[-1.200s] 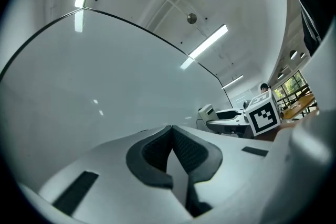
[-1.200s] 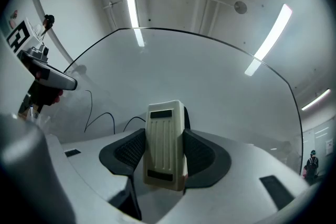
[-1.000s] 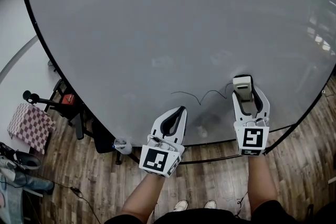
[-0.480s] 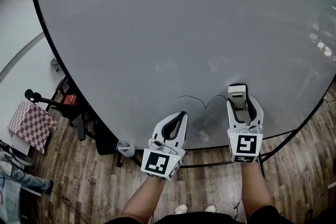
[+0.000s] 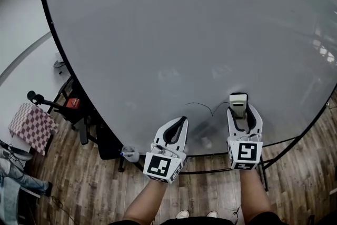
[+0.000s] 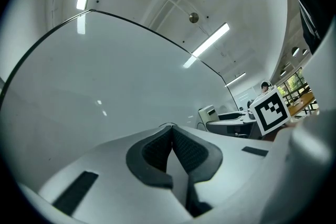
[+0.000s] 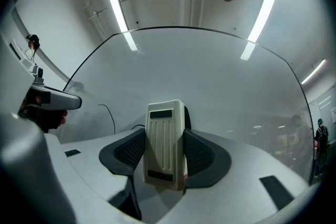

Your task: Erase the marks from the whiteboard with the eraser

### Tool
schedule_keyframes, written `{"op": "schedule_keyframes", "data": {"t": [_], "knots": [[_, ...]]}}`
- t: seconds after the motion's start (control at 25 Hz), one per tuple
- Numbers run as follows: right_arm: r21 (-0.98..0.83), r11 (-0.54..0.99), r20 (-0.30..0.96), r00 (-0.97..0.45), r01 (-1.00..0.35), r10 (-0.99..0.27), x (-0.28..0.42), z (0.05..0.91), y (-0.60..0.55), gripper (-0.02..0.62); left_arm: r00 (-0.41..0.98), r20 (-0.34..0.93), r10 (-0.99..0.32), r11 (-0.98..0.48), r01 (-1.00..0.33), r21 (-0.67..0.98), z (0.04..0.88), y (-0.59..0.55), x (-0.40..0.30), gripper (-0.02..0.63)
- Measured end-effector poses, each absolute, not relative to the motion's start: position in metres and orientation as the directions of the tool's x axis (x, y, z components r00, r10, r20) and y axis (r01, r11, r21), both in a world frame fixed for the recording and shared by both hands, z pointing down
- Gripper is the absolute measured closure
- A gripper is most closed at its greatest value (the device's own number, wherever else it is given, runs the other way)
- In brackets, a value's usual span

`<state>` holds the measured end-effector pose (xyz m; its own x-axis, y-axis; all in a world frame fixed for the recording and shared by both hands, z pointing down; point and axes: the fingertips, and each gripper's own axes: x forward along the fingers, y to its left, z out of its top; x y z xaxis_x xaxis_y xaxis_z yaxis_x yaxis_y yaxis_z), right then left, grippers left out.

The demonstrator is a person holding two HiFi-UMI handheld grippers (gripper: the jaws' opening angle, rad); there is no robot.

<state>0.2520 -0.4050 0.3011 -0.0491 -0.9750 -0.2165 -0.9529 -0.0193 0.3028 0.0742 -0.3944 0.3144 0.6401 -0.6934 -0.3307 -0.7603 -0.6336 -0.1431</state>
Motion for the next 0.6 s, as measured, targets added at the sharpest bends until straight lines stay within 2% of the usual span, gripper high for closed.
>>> {"op": "schedule_keyframes", "data": {"t": [0.6], "knots": [[0.258, 0.030, -0.203, -0.084, -0.966, -0.975, 0.227, 0.312, -0.403, 0.344, 0.640, -0.349, -0.684, -0.630, -0.760, -0.160, 0.308, -0.392, 0.054, 0.586]]}}
